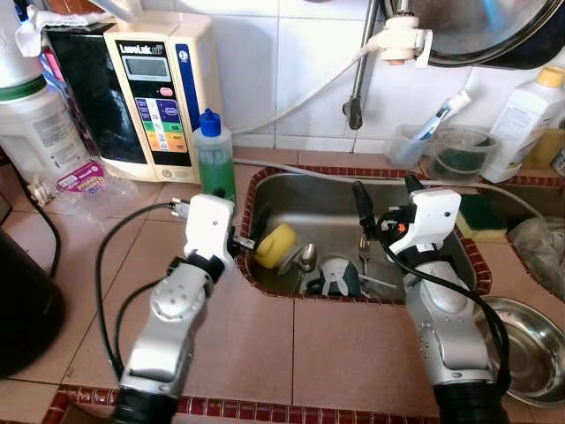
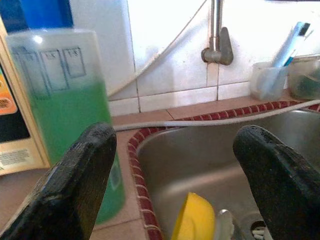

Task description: Kitchen organization

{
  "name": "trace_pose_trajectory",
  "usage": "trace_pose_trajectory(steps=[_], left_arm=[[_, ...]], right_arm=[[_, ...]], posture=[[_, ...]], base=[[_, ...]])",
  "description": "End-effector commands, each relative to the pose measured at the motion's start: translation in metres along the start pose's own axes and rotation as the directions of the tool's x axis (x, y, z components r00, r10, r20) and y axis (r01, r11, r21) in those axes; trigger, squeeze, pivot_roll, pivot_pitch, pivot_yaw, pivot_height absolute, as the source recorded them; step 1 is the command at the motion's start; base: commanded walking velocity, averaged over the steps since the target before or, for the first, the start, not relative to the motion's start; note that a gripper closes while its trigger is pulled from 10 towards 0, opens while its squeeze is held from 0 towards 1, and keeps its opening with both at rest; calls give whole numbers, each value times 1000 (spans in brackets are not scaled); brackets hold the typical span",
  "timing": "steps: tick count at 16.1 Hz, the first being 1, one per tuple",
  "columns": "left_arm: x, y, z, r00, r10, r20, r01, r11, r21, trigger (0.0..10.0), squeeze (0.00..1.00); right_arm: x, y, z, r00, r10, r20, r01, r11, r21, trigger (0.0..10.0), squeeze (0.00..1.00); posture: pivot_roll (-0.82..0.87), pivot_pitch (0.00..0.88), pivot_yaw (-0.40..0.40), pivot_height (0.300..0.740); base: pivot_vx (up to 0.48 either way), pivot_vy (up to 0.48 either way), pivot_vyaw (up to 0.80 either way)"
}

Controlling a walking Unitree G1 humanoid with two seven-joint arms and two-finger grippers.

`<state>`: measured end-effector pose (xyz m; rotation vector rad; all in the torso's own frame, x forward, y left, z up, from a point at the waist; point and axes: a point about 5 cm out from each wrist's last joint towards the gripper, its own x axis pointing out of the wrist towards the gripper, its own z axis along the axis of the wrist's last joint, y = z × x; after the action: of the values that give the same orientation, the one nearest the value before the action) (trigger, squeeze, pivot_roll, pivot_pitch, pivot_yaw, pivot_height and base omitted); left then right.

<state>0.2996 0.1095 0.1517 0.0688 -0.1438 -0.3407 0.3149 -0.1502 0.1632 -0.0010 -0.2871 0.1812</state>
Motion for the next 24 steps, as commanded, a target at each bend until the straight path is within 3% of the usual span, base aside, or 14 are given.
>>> trace_pose_trajectory(steps=[1, 3, 4, 5, 8, 24], left_arm=[[-2, 0, -4, 1000, 8, -7, -8, 1000, -14, 10000, 0], [-1, 2, -2, 1000, 21, 5, -21, 999, -26, 10000, 0], [0, 2, -1, 1000, 20, 12, -20, 1000, -19, 10000, 0], [1, 4, 1, 1000, 23, 21, -23, 1000, -20, 10000, 0], [0, 5, 5, 999, 0, 39, 1, 1000, -16, 10000, 0], [2, 5, 6, 999, -29, 43, 30, 999, -25, 10000, 0]], right_arm=[[3, 2, 3, 1000, -6, 15, 6, 1000, -8, 10000, 1000], [2, 4, -1, 1000, -19, -9, 19, 999, -30, 10000, 988], [2, 5, -3, 1000, -16, -10, 15, 999, -30, 10000, 396], [2, 7, -2, 1000, -5, -7, 5, 999, -34, 10000, 0], [2, 9, -3, 1000, 2, -9, -2, 999, -34, 10000, 0], [2, 12, -3, 999, 37, -9, -37, 998, -51, 10000, 0]], posture=[[-131, 0, -3, 740], [-132, 0, -3, 740], [-132, 0, -4, 740], [-132, 0, -3, 740], [-131, 0, -4, 740], [-135, 0, -12, 740]], base=[[0, 0, 0], [0, 0, 0], [0, 0, 0], [0, 0, 0], [0, -135, 0], [0, -480, 0]])
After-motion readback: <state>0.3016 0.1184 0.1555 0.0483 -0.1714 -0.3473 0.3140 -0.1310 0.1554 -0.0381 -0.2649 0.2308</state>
